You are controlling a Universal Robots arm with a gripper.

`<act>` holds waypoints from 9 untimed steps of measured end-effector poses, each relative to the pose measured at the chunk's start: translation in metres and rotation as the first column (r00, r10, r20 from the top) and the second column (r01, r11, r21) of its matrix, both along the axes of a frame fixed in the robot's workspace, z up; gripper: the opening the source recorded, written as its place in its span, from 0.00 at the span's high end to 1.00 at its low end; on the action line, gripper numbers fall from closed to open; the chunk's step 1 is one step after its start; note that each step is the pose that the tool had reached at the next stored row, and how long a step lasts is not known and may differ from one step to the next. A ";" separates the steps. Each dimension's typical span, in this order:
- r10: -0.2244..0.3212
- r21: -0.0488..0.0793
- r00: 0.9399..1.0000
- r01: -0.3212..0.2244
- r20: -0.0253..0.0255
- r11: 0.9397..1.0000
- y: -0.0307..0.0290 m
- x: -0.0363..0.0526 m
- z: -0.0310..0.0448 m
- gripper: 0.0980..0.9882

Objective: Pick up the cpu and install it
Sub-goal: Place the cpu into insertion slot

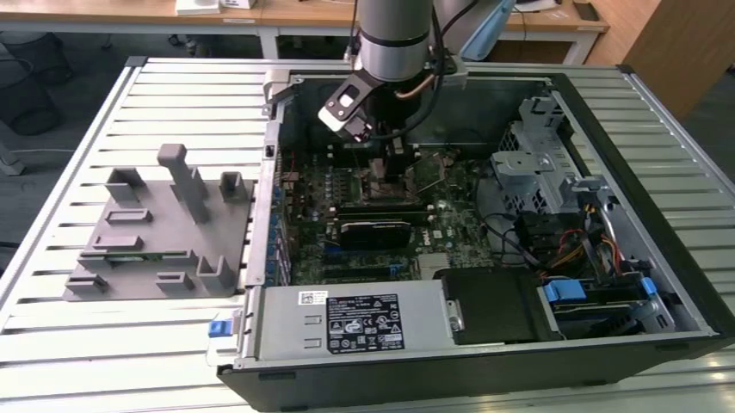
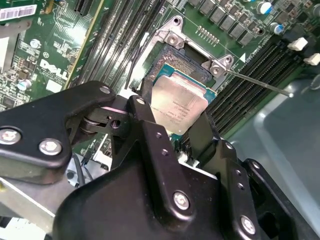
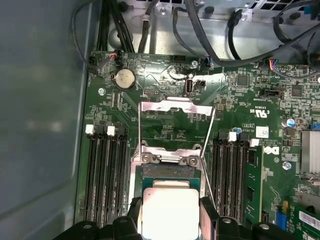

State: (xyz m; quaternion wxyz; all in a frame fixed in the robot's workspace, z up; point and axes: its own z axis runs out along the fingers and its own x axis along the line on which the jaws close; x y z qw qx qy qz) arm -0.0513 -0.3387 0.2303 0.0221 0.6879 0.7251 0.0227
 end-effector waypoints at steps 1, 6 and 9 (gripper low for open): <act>0.000 0.000 1.000 0.000 0.000 1.000 0.0000 0.0000 -0.0011 0.50; 0.000 0.000 1.000 0.000 0.000 1.000 -0.0010 0.0001 -0.0053 0.50; -0.001 0.000 1.000 0.001 0.000 1.000 -0.0010 0.0001 -0.0082 0.50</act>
